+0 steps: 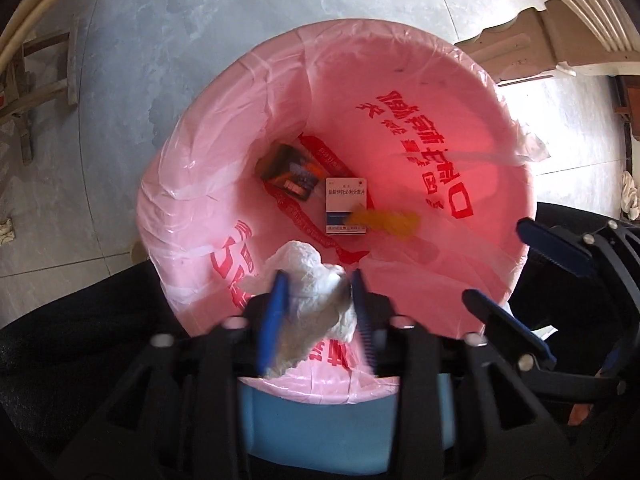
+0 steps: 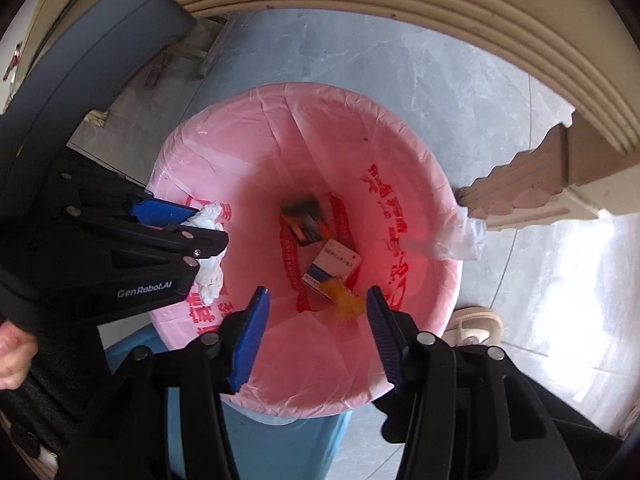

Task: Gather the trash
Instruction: 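Open both tools to drop the tissue and dark box into the bin, then raise both tools from the bin back over the table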

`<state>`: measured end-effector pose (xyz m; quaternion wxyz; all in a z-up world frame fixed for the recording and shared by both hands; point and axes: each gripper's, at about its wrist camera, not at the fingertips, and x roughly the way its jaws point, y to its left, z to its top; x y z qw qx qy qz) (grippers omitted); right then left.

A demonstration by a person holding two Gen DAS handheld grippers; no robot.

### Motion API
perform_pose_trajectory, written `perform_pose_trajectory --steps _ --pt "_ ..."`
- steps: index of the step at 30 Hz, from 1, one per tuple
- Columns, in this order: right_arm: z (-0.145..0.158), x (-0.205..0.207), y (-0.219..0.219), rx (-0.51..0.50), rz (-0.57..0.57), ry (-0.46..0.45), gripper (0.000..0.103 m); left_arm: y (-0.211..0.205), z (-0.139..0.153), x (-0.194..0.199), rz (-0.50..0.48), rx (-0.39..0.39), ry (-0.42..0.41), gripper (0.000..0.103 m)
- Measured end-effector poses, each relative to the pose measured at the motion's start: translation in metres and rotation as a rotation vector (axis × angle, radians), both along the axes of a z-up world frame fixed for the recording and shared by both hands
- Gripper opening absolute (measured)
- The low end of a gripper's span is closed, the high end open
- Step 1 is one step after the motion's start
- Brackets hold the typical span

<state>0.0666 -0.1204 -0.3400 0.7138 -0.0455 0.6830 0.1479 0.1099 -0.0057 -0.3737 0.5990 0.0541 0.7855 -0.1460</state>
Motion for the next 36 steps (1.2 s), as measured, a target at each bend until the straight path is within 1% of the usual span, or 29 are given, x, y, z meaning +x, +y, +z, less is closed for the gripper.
perform_pose_trajectory --steps 2,5,12,16,18,20,22,23,24,25,26,27,29,30,31,32,33,34,36 --pt "-0.001 0.0 0.001 0.011 -0.002 0.004 0.052 0.0 0.001 0.0 -0.002 0.004 -0.005 0.044" --pt "-0.002 0.001 0.0 0.012 0.0 0.009 0.052 -0.004 0.002 -0.001 -0.019 0.007 -0.011 0.051" --pt "0.001 0.001 -0.002 0.016 -0.01 0.003 0.052 -0.005 0.004 -0.004 -0.025 0.014 -0.027 0.051" --pt "0.013 -0.003 -0.006 0.014 -0.024 -0.026 0.052 -0.006 0.019 -0.013 -0.06 0.06 -0.079 0.051" --pt "0.026 -0.008 -0.01 0.021 -0.032 -0.048 0.052 -0.005 0.038 -0.023 -0.093 0.056 -0.12 0.051" --pt "0.048 -0.015 -0.014 0.022 -0.035 -0.087 0.052 -0.003 0.062 -0.031 -0.138 0.046 -0.161 0.052" --pt "0.077 -0.019 -0.02 0.043 -0.042 -0.129 0.052 0.005 0.1 -0.039 -0.184 0.041 -0.233 0.055" --pt "0.098 -0.021 -0.024 0.06 -0.042 -0.159 0.052 0.01 0.12 -0.041 -0.201 0.035 -0.27 0.06" --pt "0.115 -0.022 -0.027 0.071 -0.041 -0.186 0.057 0.016 0.143 -0.042 -0.217 0.029 -0.313 0.065" --pt "0.14 -0.023 -0.029 0.078 -0.037 -0.233 0.065 0.022 0.166 -0.041 -0.232 0.026 -0.359 0.067" --pt "0.163 -0.024 -0.031 0.078 -0.029 -0.28 0.07 0.028 0.189 -0.04 -0.248 0.028 -0.411 0.071" --pt "0.182 -0.024 -0.032 0.075 -0.021 -0.322 0.076 0.035 0.215 -0.037 -0.26 0.033 -0.465 0.078" --pt "0.228 -0.021 -0.034 0.077 0.004 -0.403 0.077 0.048 0.262 -0.027 -0.273 0.048 -0.558 0.081" --pt "0.247 -0.018 -0.034 0.08 0.017 -0.431 0.08 0.055 0.289 -0.018 -0.277 0.064 -0.608 0.083" --pt "0.266 -0.015 -0.034 0.084 0.028 -0.458 0.085 0.06 0.308 -0.01 -0.283 0.072 -0.636 0.085" --pt "0.287 -0.01 -0.034 0.088 0.041 -0.49 0.088 0.065 0.33 -0.001 -0.298 0.067 -0.663 0.089" --pt "0.302 -0.007 -0.034 0.095 0.049 -0.508 0.091 0.067 0.347 0.007 -0.316 0.058 -0.682 0.09" --pt "0.319 0.0 -0.034 0.106 0.055 -0.526 0.093 0.069 0.362 0.017 -0.334 0.049 -0.694 0.09" --pt "0.343 0.01 -0.034 0.126 0.058 -0.55 0.093 0.073 0.39 0.037 -0.371 0.012 -0.693 0.09"
